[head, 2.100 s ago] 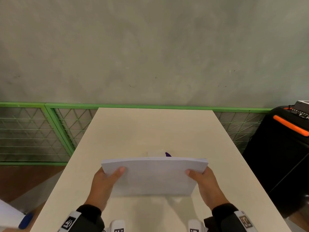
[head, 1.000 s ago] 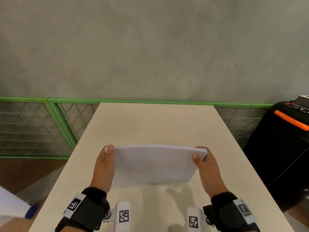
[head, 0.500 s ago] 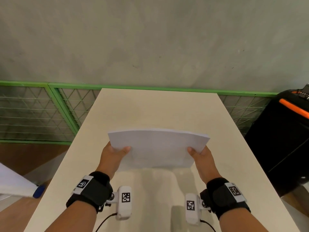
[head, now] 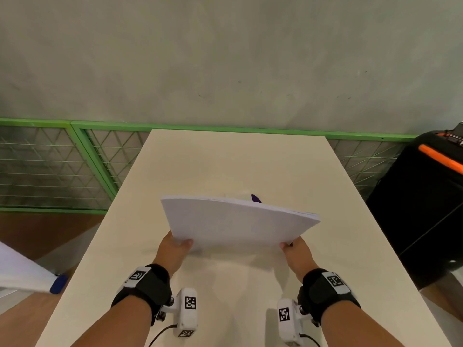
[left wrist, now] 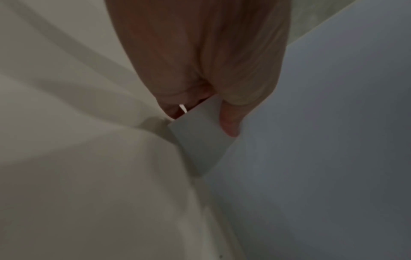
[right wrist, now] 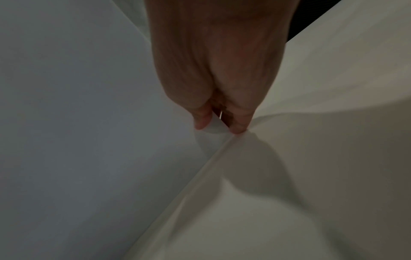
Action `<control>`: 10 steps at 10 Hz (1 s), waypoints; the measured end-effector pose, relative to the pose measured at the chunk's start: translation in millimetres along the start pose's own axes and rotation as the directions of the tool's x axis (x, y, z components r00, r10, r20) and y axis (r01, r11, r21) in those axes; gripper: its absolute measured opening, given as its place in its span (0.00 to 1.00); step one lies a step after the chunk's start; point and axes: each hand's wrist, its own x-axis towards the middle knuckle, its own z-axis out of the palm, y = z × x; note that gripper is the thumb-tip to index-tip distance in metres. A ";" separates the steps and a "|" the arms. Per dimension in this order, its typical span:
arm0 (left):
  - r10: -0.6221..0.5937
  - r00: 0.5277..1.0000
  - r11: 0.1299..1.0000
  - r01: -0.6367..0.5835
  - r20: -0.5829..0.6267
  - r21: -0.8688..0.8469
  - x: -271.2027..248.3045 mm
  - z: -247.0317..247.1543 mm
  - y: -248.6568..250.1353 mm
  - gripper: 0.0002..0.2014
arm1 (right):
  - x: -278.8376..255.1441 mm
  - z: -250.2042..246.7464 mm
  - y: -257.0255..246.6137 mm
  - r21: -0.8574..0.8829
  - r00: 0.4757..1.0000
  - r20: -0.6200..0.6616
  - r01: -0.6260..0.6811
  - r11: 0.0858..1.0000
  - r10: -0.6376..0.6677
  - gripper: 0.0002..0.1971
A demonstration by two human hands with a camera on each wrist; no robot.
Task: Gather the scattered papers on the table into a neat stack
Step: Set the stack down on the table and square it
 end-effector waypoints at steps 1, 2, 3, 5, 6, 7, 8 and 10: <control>-0.008 1.000 0.995 0.008 -0.003 0.104 4.0 0.3 -6.6 0.10 | 3.7 0.1 1.4 -0.046 1.000 0.008 -0.002 0.999 0.003 0.07; 0.003 1.000 0.984 -0.003 -0.002 0.177 5.9 0.0 -6.8 0.11 | 6.8 0.8 1.2 -0.090 1.000 0.007 -0.022 0.996 0.023 0.07; -0.004 1.000 0.977 0.007 -0.012 0.212 7.3 -0.9 -6.8 0.16 | 10.2 2.7 3.0 -0.138 0.999 -0.022 -0.052 0.989 0.049 0.15; -0.069 0.998 0.962 0.065 0.003 0.265 11.2 -4.8 -9.4 0.20 | 7.3 2.4 -1.4 -0.124 0.996 -0.015 -0.088 0.988 0.086 0.17; -0.093 0.995 0.966 0.082 0.031 0.243 14.9 -5.6 -7.5 0.20 | 8.8 3.5 -4.4 -0.104 0.993 0.008 -0.116 0.988 0.118 0.11; -0.141 0.987 0.972 0.123 0.074 0.202 17.9 -5.3 -3.6 0.19 | 16.2 5.3 0.5 -0.140 0.986 0.025 -0.163 0.977 0.168 0.07; -0.224 0.969 0.961 0.201 0.109 0.189 22.7 -4.0 -1.9 0.17 | 16.7 5.2 -3.8 -0.180 0.977 0.049 -0.194 0.964 0.206 0.10; -0.401 0.916 0.899 0.386 0.031 0.207 28.6 5.8 -3.6 0.11 | 19.0 3.7 -10.5 -0.218 0.948 0.127 -0.260 0.941 0.291 0.21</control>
